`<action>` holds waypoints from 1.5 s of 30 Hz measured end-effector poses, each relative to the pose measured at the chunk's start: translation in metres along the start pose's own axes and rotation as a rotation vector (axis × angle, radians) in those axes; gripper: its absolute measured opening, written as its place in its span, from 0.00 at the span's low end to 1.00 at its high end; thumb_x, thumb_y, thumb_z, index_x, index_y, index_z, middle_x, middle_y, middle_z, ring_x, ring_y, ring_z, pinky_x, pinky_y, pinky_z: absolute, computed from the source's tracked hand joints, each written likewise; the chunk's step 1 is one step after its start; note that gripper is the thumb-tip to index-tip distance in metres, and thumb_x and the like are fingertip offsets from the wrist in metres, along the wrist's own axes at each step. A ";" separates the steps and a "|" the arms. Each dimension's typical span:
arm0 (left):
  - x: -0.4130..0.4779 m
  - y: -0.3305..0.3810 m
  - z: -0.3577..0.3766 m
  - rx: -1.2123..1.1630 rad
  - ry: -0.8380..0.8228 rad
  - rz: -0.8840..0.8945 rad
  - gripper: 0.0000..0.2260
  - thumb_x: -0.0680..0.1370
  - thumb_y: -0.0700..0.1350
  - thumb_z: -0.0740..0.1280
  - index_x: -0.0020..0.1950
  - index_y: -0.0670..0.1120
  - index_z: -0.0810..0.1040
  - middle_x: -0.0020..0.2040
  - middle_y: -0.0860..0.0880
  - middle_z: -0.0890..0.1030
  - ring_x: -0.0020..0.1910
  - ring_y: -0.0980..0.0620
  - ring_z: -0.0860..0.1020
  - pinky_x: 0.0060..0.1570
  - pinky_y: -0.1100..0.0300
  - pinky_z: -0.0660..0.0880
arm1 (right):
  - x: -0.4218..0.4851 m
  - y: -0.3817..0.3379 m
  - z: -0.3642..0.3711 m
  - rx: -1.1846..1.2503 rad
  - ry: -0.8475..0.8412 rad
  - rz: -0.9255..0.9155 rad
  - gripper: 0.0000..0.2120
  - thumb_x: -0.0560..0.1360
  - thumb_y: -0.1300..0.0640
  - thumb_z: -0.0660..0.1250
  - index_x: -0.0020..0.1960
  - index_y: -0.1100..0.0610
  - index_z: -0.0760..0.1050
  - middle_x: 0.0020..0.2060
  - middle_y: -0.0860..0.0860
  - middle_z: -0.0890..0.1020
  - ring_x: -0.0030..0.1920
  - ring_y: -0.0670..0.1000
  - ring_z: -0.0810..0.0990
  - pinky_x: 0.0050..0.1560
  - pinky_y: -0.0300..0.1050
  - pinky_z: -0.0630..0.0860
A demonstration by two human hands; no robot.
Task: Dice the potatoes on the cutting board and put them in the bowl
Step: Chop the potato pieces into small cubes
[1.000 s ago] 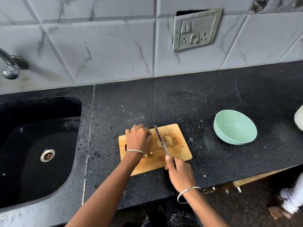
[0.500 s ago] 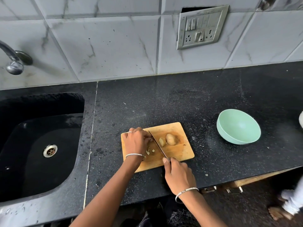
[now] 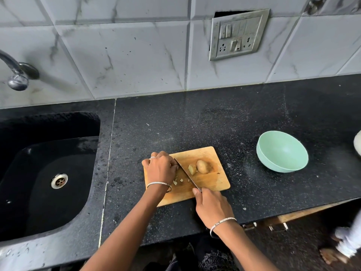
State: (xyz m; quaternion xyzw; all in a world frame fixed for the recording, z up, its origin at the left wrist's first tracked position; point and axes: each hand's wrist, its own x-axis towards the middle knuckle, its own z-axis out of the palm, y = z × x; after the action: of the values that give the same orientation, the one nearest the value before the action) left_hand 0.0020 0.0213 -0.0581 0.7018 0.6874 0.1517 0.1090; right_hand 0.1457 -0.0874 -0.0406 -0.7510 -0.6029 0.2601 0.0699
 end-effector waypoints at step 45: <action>-0.018 -0.017 -0.008 0.016 0.162 0.031 0.08 0.72 0.54 0.69 0.35 0.52 0.81 0.45 0.56 0.80 0.47 0.50 0.75 0.44 0.55 0.56 | 0.005 0.020 0.017 0.208 0.062 -0.002 0.24 0.80 0.36 0.47 0.44 0.50 0.74 0.40 0.51 0.81 0.45 0.58 0.80 0.45 0.52 0.74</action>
State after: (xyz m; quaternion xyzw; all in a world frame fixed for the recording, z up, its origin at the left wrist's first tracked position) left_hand -0.0166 0.0036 -0.0581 0.6986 0.6843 0.2041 0.0449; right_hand 0.1560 -0.0917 -0.0648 -0.7466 -0.5710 0.2980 0.1665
